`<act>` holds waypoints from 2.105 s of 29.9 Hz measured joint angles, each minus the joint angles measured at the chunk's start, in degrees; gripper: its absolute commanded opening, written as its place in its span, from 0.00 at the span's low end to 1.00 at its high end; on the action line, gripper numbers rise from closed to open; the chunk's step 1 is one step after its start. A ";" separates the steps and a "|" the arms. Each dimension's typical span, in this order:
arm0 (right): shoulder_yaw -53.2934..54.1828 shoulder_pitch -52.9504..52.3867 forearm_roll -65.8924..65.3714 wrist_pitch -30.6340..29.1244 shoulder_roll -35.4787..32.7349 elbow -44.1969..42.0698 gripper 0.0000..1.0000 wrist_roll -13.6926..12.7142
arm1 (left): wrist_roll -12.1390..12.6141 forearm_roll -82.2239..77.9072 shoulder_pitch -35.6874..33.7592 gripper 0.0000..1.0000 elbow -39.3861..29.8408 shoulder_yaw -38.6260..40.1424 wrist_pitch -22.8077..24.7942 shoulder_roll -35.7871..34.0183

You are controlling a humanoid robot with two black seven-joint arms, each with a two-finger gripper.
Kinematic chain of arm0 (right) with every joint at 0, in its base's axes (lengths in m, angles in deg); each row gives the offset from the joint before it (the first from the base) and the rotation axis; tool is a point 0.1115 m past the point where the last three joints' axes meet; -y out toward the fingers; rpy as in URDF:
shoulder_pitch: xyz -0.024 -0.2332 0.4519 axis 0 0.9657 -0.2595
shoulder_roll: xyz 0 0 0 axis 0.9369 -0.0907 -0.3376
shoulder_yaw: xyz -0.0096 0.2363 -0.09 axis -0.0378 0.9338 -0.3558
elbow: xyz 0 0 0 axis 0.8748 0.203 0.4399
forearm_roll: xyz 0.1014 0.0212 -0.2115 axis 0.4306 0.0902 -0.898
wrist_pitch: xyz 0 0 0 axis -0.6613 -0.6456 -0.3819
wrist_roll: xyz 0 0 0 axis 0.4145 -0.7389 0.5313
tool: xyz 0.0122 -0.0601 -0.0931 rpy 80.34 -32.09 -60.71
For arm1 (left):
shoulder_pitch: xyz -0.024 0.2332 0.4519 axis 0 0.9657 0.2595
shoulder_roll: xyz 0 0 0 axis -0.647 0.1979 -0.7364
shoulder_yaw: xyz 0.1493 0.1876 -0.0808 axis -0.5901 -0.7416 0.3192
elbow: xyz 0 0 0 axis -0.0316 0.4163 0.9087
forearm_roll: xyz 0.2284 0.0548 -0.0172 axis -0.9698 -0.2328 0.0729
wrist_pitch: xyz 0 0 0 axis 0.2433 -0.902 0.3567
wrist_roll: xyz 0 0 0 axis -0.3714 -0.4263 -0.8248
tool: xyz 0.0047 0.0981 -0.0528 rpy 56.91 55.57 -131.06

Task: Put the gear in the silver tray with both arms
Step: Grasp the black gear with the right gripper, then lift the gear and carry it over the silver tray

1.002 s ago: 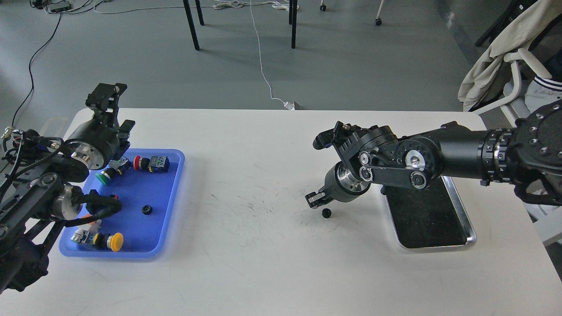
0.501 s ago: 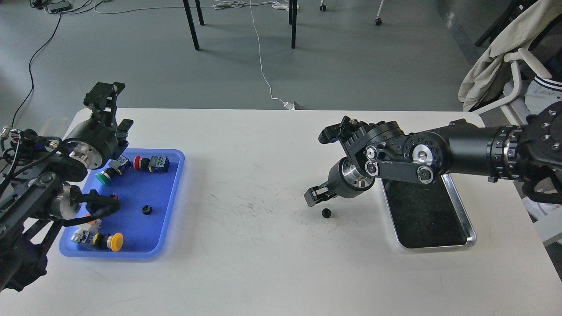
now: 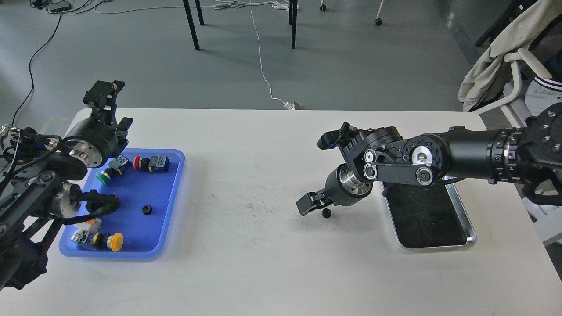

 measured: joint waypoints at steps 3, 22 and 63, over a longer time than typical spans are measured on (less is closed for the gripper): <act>-0.30 0.01 -0.30 0.00 0.20 -0.01 0.84 -0.07 | 0.00 0.00 -0.14 0.98 0.03 0.00 -0.03 0.04; -2.45 0.20 -0.78 0.00 0.76 -0.27 0.58 -0.17 | 0.00 0.00 -0.47 0.98 0.08 0.00 -0.12 0.14; 8.04 -2.37 -0.42 0.01 -10.91 0.09 0.02 0.76 | 0.01 0.00 -1.60 0.98 0.41 0.03 -0.13 0.11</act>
